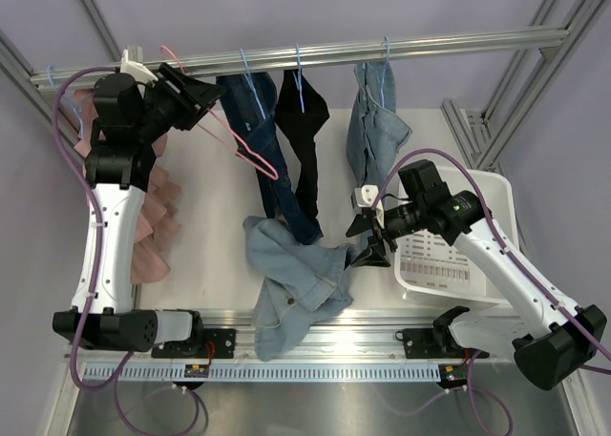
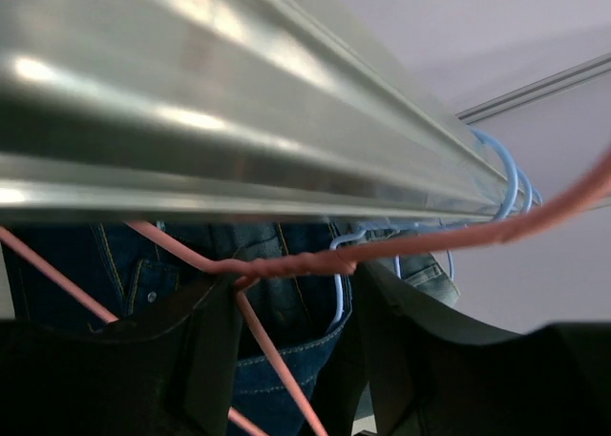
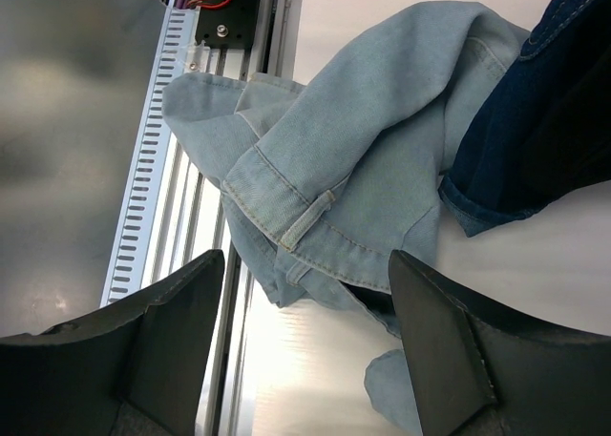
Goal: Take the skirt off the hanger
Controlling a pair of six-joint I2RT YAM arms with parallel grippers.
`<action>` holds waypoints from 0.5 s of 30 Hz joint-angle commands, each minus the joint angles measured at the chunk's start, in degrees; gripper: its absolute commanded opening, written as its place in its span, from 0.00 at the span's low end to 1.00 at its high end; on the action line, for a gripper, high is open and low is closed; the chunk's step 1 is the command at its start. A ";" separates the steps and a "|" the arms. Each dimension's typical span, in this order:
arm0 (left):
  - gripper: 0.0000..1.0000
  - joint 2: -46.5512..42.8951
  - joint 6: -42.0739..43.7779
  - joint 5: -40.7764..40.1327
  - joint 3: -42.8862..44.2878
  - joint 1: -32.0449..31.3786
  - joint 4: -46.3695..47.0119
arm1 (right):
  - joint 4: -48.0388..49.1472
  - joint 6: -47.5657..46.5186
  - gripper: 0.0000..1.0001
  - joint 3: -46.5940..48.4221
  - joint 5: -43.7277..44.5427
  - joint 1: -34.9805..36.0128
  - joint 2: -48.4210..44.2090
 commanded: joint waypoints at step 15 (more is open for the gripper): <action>0.77 -7.52 4.59 -3.48 -1.86 0.35 -2.60 | -1.97 -2.12 0.78 0.48 -1.67 -1.59 0.24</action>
